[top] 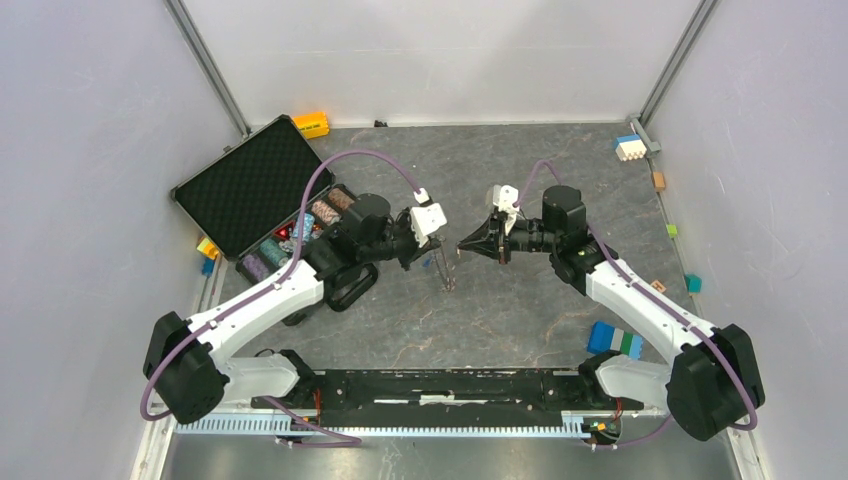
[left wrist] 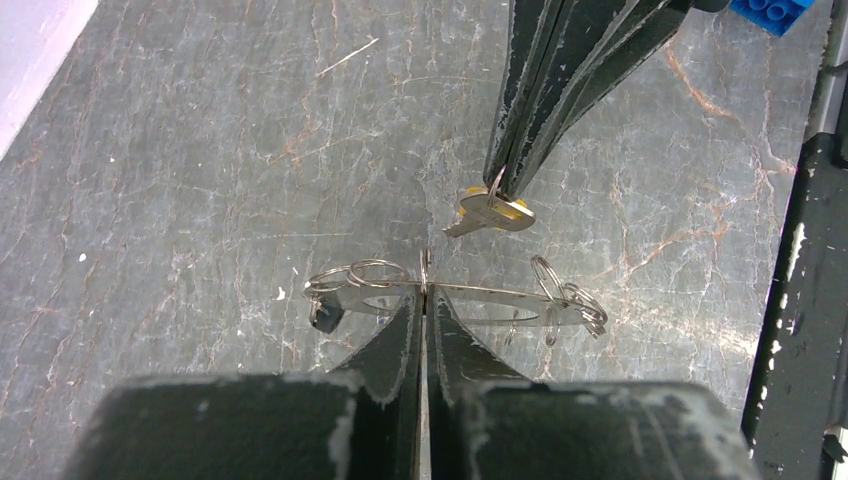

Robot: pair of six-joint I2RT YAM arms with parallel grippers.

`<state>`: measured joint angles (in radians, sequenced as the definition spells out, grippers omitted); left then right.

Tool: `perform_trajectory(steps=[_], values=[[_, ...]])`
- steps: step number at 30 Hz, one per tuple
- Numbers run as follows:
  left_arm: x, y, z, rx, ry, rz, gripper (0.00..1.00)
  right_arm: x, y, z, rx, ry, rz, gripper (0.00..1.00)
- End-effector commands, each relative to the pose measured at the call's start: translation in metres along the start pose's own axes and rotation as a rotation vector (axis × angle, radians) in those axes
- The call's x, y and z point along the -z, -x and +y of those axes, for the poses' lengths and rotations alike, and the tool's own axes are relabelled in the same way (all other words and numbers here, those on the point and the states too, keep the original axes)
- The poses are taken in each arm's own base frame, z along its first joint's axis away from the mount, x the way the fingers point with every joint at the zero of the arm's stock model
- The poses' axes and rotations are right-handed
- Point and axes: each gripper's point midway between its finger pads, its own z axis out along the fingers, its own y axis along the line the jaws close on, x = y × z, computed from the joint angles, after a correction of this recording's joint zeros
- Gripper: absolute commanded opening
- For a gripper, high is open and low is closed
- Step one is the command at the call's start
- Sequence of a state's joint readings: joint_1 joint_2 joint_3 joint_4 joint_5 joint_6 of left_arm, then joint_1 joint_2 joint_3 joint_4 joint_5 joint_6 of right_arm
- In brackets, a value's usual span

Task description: Put the keys on the keyring

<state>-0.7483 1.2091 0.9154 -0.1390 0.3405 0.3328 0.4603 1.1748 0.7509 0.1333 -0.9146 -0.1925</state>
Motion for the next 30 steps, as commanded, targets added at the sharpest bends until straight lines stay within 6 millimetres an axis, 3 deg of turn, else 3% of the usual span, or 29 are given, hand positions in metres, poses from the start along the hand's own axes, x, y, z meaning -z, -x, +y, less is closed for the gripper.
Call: perform_trajectory(steps=[1,15,30], values=[[0.005,0.03,0.005,-0.009,0.034,-0.115,0.02,0.0,0.026,0.005,0.037,0.028,-0.071,0.0],[0.0,0.027,-0.004,-0.006,0.012,-0.1,0.02,-0.019,0.016,0.006,-0.014,0.031,-0.039,0.0],[-0.003,0.02,-0.005,-0.008,0.025,-0.063,0.02,-0.02,0.019,-0.001,-0.021,-0.008,-0.03,0.0]])
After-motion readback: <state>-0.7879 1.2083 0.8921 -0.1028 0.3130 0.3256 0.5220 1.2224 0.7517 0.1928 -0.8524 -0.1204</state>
